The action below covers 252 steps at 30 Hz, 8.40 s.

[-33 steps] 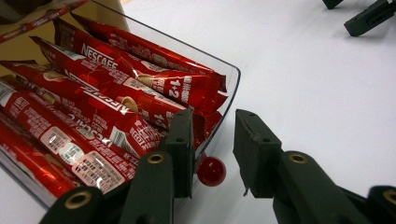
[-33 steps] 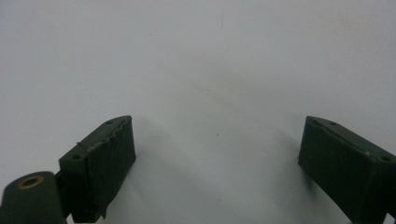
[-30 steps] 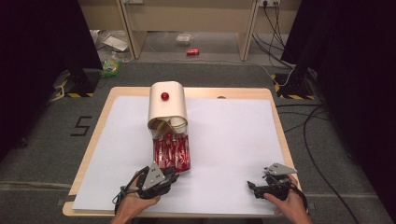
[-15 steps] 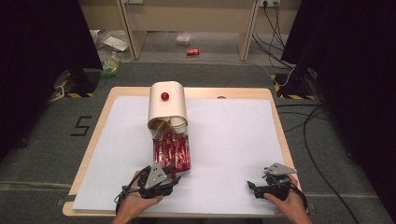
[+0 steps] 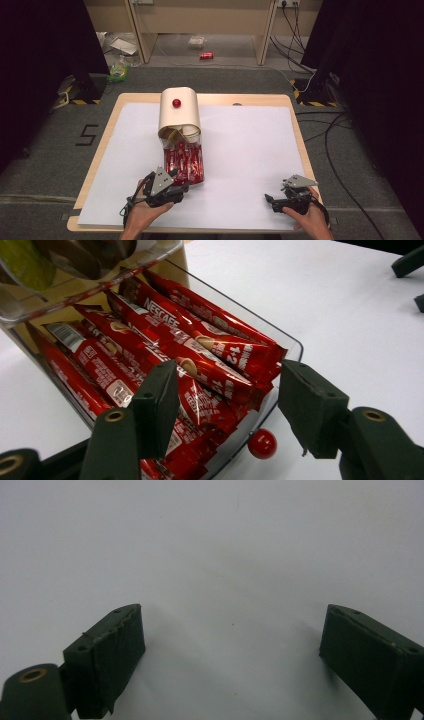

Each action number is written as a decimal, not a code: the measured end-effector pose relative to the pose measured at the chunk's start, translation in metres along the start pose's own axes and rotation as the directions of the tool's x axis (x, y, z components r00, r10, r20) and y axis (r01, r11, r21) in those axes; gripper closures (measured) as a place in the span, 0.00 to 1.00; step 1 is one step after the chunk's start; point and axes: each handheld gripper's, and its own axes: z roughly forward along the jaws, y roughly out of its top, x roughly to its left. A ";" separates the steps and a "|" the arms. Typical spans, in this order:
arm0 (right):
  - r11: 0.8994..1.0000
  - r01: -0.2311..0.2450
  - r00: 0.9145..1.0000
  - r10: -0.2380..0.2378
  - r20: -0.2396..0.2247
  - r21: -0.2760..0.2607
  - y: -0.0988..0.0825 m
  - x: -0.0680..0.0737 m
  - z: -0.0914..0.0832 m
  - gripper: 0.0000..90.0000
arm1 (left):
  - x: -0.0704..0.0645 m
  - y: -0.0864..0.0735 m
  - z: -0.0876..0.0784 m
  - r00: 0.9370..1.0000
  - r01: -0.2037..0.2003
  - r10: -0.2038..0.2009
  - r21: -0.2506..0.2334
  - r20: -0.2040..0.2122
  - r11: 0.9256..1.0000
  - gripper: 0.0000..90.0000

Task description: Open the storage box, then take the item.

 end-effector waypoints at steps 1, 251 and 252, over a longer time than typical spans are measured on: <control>1.000 0.001 1.000 -0.001 0.001 0.000 0.000 0.000 0.000 0.12 | 0.000 0.001 0.000 1.000 0.005 -0.005 0.000 -0.009 1.000 0.44; 1.000 0.000 1.000 0.000 0.000 -0.001 0.000 0.000 0.000 0.12 | 0.147 -0.045 0.008 0.886 0.324 -0.274 0.079 -0.373 0.943 0.96; 1.000 0.001 1.000 -0.001 0.000 -0.001 0.000 0.000 0.000 0.12 | 0.147 -0.046 0.009 0.885 0.327 -0.275 0.081 -0.374 0.941 0.96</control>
